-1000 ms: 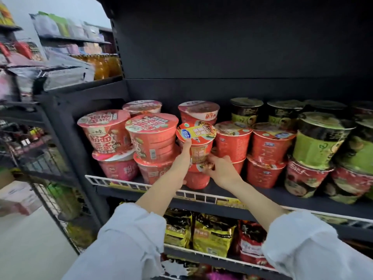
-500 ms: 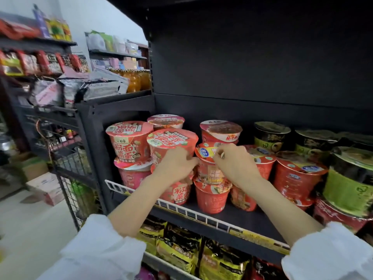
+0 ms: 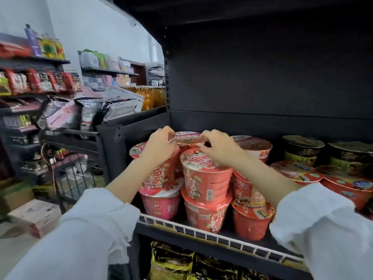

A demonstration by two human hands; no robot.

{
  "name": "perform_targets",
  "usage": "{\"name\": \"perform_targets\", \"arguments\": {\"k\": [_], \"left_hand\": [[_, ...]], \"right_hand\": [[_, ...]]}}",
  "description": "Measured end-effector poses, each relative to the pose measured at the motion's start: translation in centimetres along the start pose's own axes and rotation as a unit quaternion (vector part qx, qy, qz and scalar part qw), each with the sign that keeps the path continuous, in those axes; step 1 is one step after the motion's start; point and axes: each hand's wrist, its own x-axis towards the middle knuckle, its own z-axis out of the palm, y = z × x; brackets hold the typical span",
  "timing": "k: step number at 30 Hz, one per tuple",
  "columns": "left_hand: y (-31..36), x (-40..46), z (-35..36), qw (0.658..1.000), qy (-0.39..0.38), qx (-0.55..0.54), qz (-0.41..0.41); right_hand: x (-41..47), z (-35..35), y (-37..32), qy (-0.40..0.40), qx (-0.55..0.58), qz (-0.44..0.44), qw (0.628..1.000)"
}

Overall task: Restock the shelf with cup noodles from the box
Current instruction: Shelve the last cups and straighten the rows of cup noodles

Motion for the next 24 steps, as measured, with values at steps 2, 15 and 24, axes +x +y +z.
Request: {"name": "perform_targets", "arguments": {"k": [2, 15, 24], "left_hand": [[-1.4, 1.5, -0.3, 0.998, -0.052, 0.036, 0.006], [-2.9, 5.8, 2.4, 0.958, -0.193, 0.206, 0.054], [-2.9, 5.8, 1.3, 0.948, -0.223, 0.228, 0.003]], "right_hand": [[1.9, 0.3, -0.8, -0.022, -0.014, 0.016, 1.0], [6.1, 3.1, -2.5, -0.166, -0.037, 0.135, 0.976], [7.9, 3.0, -2.5, -0.206, -0.138, 0.228, 0.942]]}}
